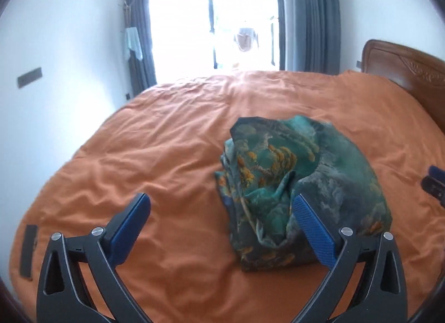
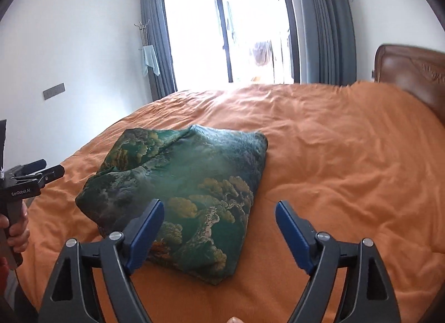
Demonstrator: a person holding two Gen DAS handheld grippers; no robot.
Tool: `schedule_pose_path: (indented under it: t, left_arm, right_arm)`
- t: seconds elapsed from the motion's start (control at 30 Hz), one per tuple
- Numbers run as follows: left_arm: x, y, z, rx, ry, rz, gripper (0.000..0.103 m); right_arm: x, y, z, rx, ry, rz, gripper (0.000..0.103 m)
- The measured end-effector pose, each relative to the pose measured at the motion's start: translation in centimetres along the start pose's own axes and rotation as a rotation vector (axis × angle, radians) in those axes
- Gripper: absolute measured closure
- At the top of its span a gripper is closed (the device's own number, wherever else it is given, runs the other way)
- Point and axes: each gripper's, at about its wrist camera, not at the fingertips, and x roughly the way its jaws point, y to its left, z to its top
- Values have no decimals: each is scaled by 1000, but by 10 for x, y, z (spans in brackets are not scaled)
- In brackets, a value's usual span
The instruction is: Fold large clothes
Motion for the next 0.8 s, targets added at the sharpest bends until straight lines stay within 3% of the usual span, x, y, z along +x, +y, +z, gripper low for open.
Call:
schedule_pose_path:
  t: [0.13,0.2,0.4,0.67,0.8]
  left_arm:
    - [-12,-3,12,-41,2,47,1]
    - [-22,-9,1,-43,-3,62,1]
    - [-27,-32,-26,-24,4,118,0]
    - [-34,-47,-51,-28,80,75,1]
    - [-36,-55,-58,-15,99,54,0]
  right_arm:
    - [-41,17,-6,-74,-42,-51,15]
    - [-53,22,-11,-71,-39,-103,15]
    - [-72,26,-33,-63,40,-81,15]
    - [-104,30,-46,-57,0,-121,14]
    - [-107,35,-55,-60,40,-148,9]
